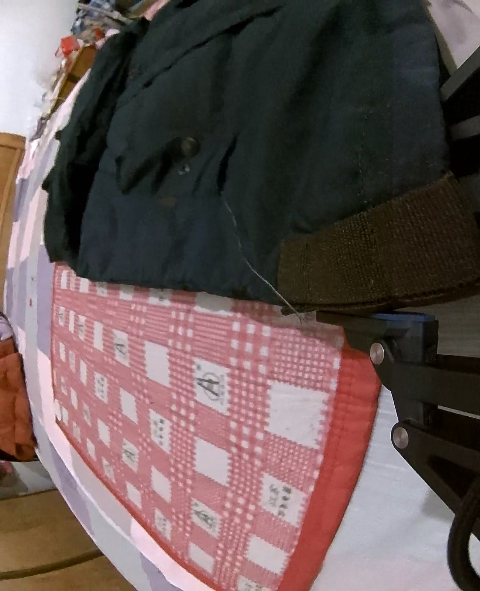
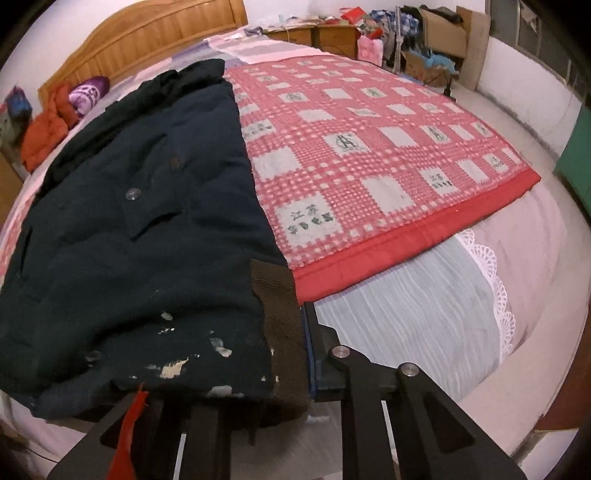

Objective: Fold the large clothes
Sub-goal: 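Lift the hem with both tools and fold it toward the collar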

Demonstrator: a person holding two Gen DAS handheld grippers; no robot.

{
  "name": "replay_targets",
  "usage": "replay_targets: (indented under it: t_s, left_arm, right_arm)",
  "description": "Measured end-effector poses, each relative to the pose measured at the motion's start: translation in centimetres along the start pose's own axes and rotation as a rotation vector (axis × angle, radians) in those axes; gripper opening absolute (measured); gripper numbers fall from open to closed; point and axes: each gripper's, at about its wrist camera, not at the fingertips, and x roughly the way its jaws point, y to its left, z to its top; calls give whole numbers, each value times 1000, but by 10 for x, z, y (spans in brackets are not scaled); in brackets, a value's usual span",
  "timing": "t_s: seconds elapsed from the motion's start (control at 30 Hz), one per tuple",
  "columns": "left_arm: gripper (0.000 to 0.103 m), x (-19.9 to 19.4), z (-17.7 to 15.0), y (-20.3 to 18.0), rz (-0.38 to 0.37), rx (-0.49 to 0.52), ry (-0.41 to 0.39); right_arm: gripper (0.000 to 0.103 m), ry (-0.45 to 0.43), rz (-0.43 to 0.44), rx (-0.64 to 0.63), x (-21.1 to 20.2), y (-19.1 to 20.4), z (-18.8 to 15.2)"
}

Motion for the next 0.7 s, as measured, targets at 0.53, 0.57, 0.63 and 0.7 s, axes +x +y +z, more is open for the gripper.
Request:
replay_targets:
  t_s: [0.53,0.57,0.63,0.7]
  left_arm:
    - [13,-84,-19,-12,-50,53,42]
    - [12,-90,-23,-12,-52,53,55]
    - [12,-104,-34,-13,-52,59,84]
    - [12,-120,-44,-14,-49,72,116]
  right_arm:
    - [13,-31,25,-69,-96,-20,7]
    - [13,-20,20,-80,-104,-22,3]
    - [13,8,15,-95,-119,-28,-4]
    - [13,37,7,-111,-135,-32,-12]
